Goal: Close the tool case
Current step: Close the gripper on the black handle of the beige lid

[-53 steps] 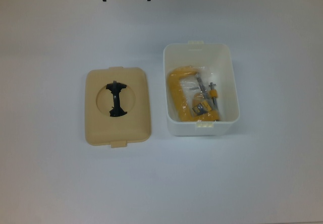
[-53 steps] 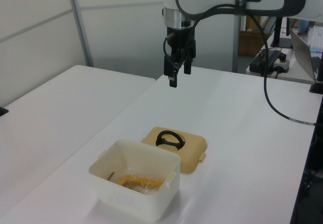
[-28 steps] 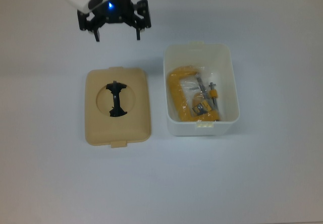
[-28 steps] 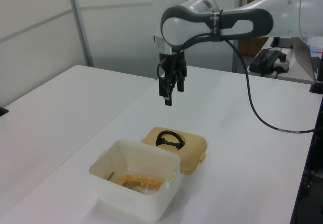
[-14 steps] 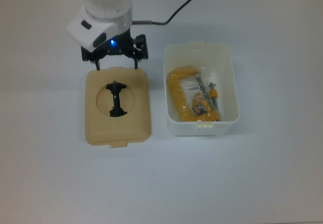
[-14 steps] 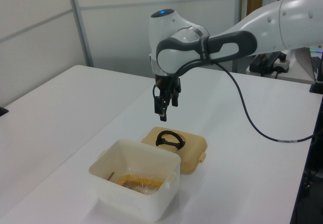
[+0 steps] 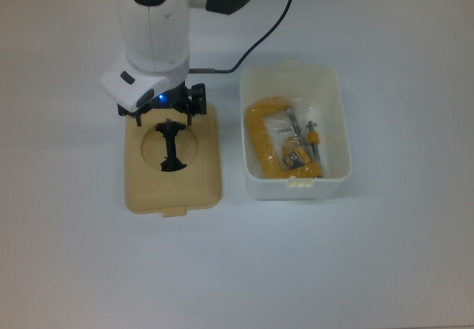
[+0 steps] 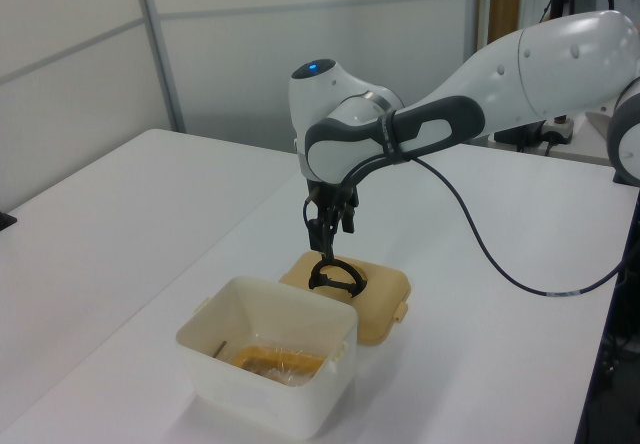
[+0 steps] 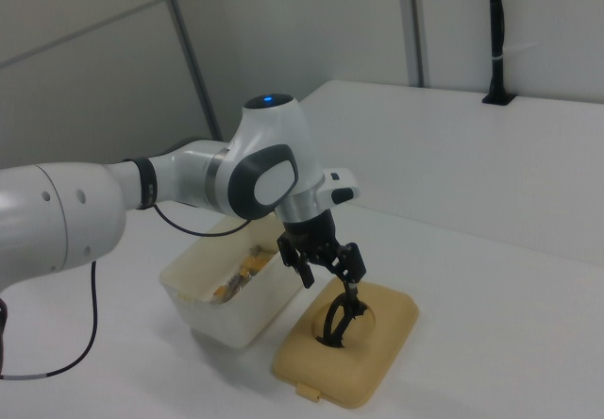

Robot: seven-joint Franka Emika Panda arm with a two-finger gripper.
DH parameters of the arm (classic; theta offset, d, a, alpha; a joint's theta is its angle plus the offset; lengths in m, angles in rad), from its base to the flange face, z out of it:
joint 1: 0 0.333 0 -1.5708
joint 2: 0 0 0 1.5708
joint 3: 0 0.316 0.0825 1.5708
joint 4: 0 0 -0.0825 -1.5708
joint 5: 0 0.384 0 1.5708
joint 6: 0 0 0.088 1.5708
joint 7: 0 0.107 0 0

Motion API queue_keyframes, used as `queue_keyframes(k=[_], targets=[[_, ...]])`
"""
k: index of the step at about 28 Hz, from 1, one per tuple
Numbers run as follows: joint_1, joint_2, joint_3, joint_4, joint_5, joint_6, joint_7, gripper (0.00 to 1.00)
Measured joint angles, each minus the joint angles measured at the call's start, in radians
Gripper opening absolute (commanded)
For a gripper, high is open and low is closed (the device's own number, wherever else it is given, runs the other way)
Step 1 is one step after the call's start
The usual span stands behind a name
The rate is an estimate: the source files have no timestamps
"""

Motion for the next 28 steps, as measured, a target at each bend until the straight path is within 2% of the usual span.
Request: queue_keyframes(k=[2,4,6,9,10,11,15,16,28], targets=[[0.000,0.009,0.000,-0.002,-0.008,0.009,0.000,0.71],[0.000,0.015,0.000,-0.011,-0.014,0.029,0.000,0.66],[0.000,0.019,0.000,-0.030,-0.021,0.054,0.000,0.54],[0.000,0.021,0.000,-0.052,-0.023,0.076,0.000,0.41],[0.000,0.022,0.000,-0.057,-0.024,0.080,0.000,0.31],[0.000,0.023,0.000,-0.062,-0.024,0.082,0.000,0.26],[0.000,0.023,0.000,-0.067,-0.024,0.083,0.000,0.11],[0.000,0.023,0.000,-0.067,-0.024,0.083,0.000,0.01],[0.000,0.023,0.000,-0.067,-0.025,0.083,0.000,0.00]])
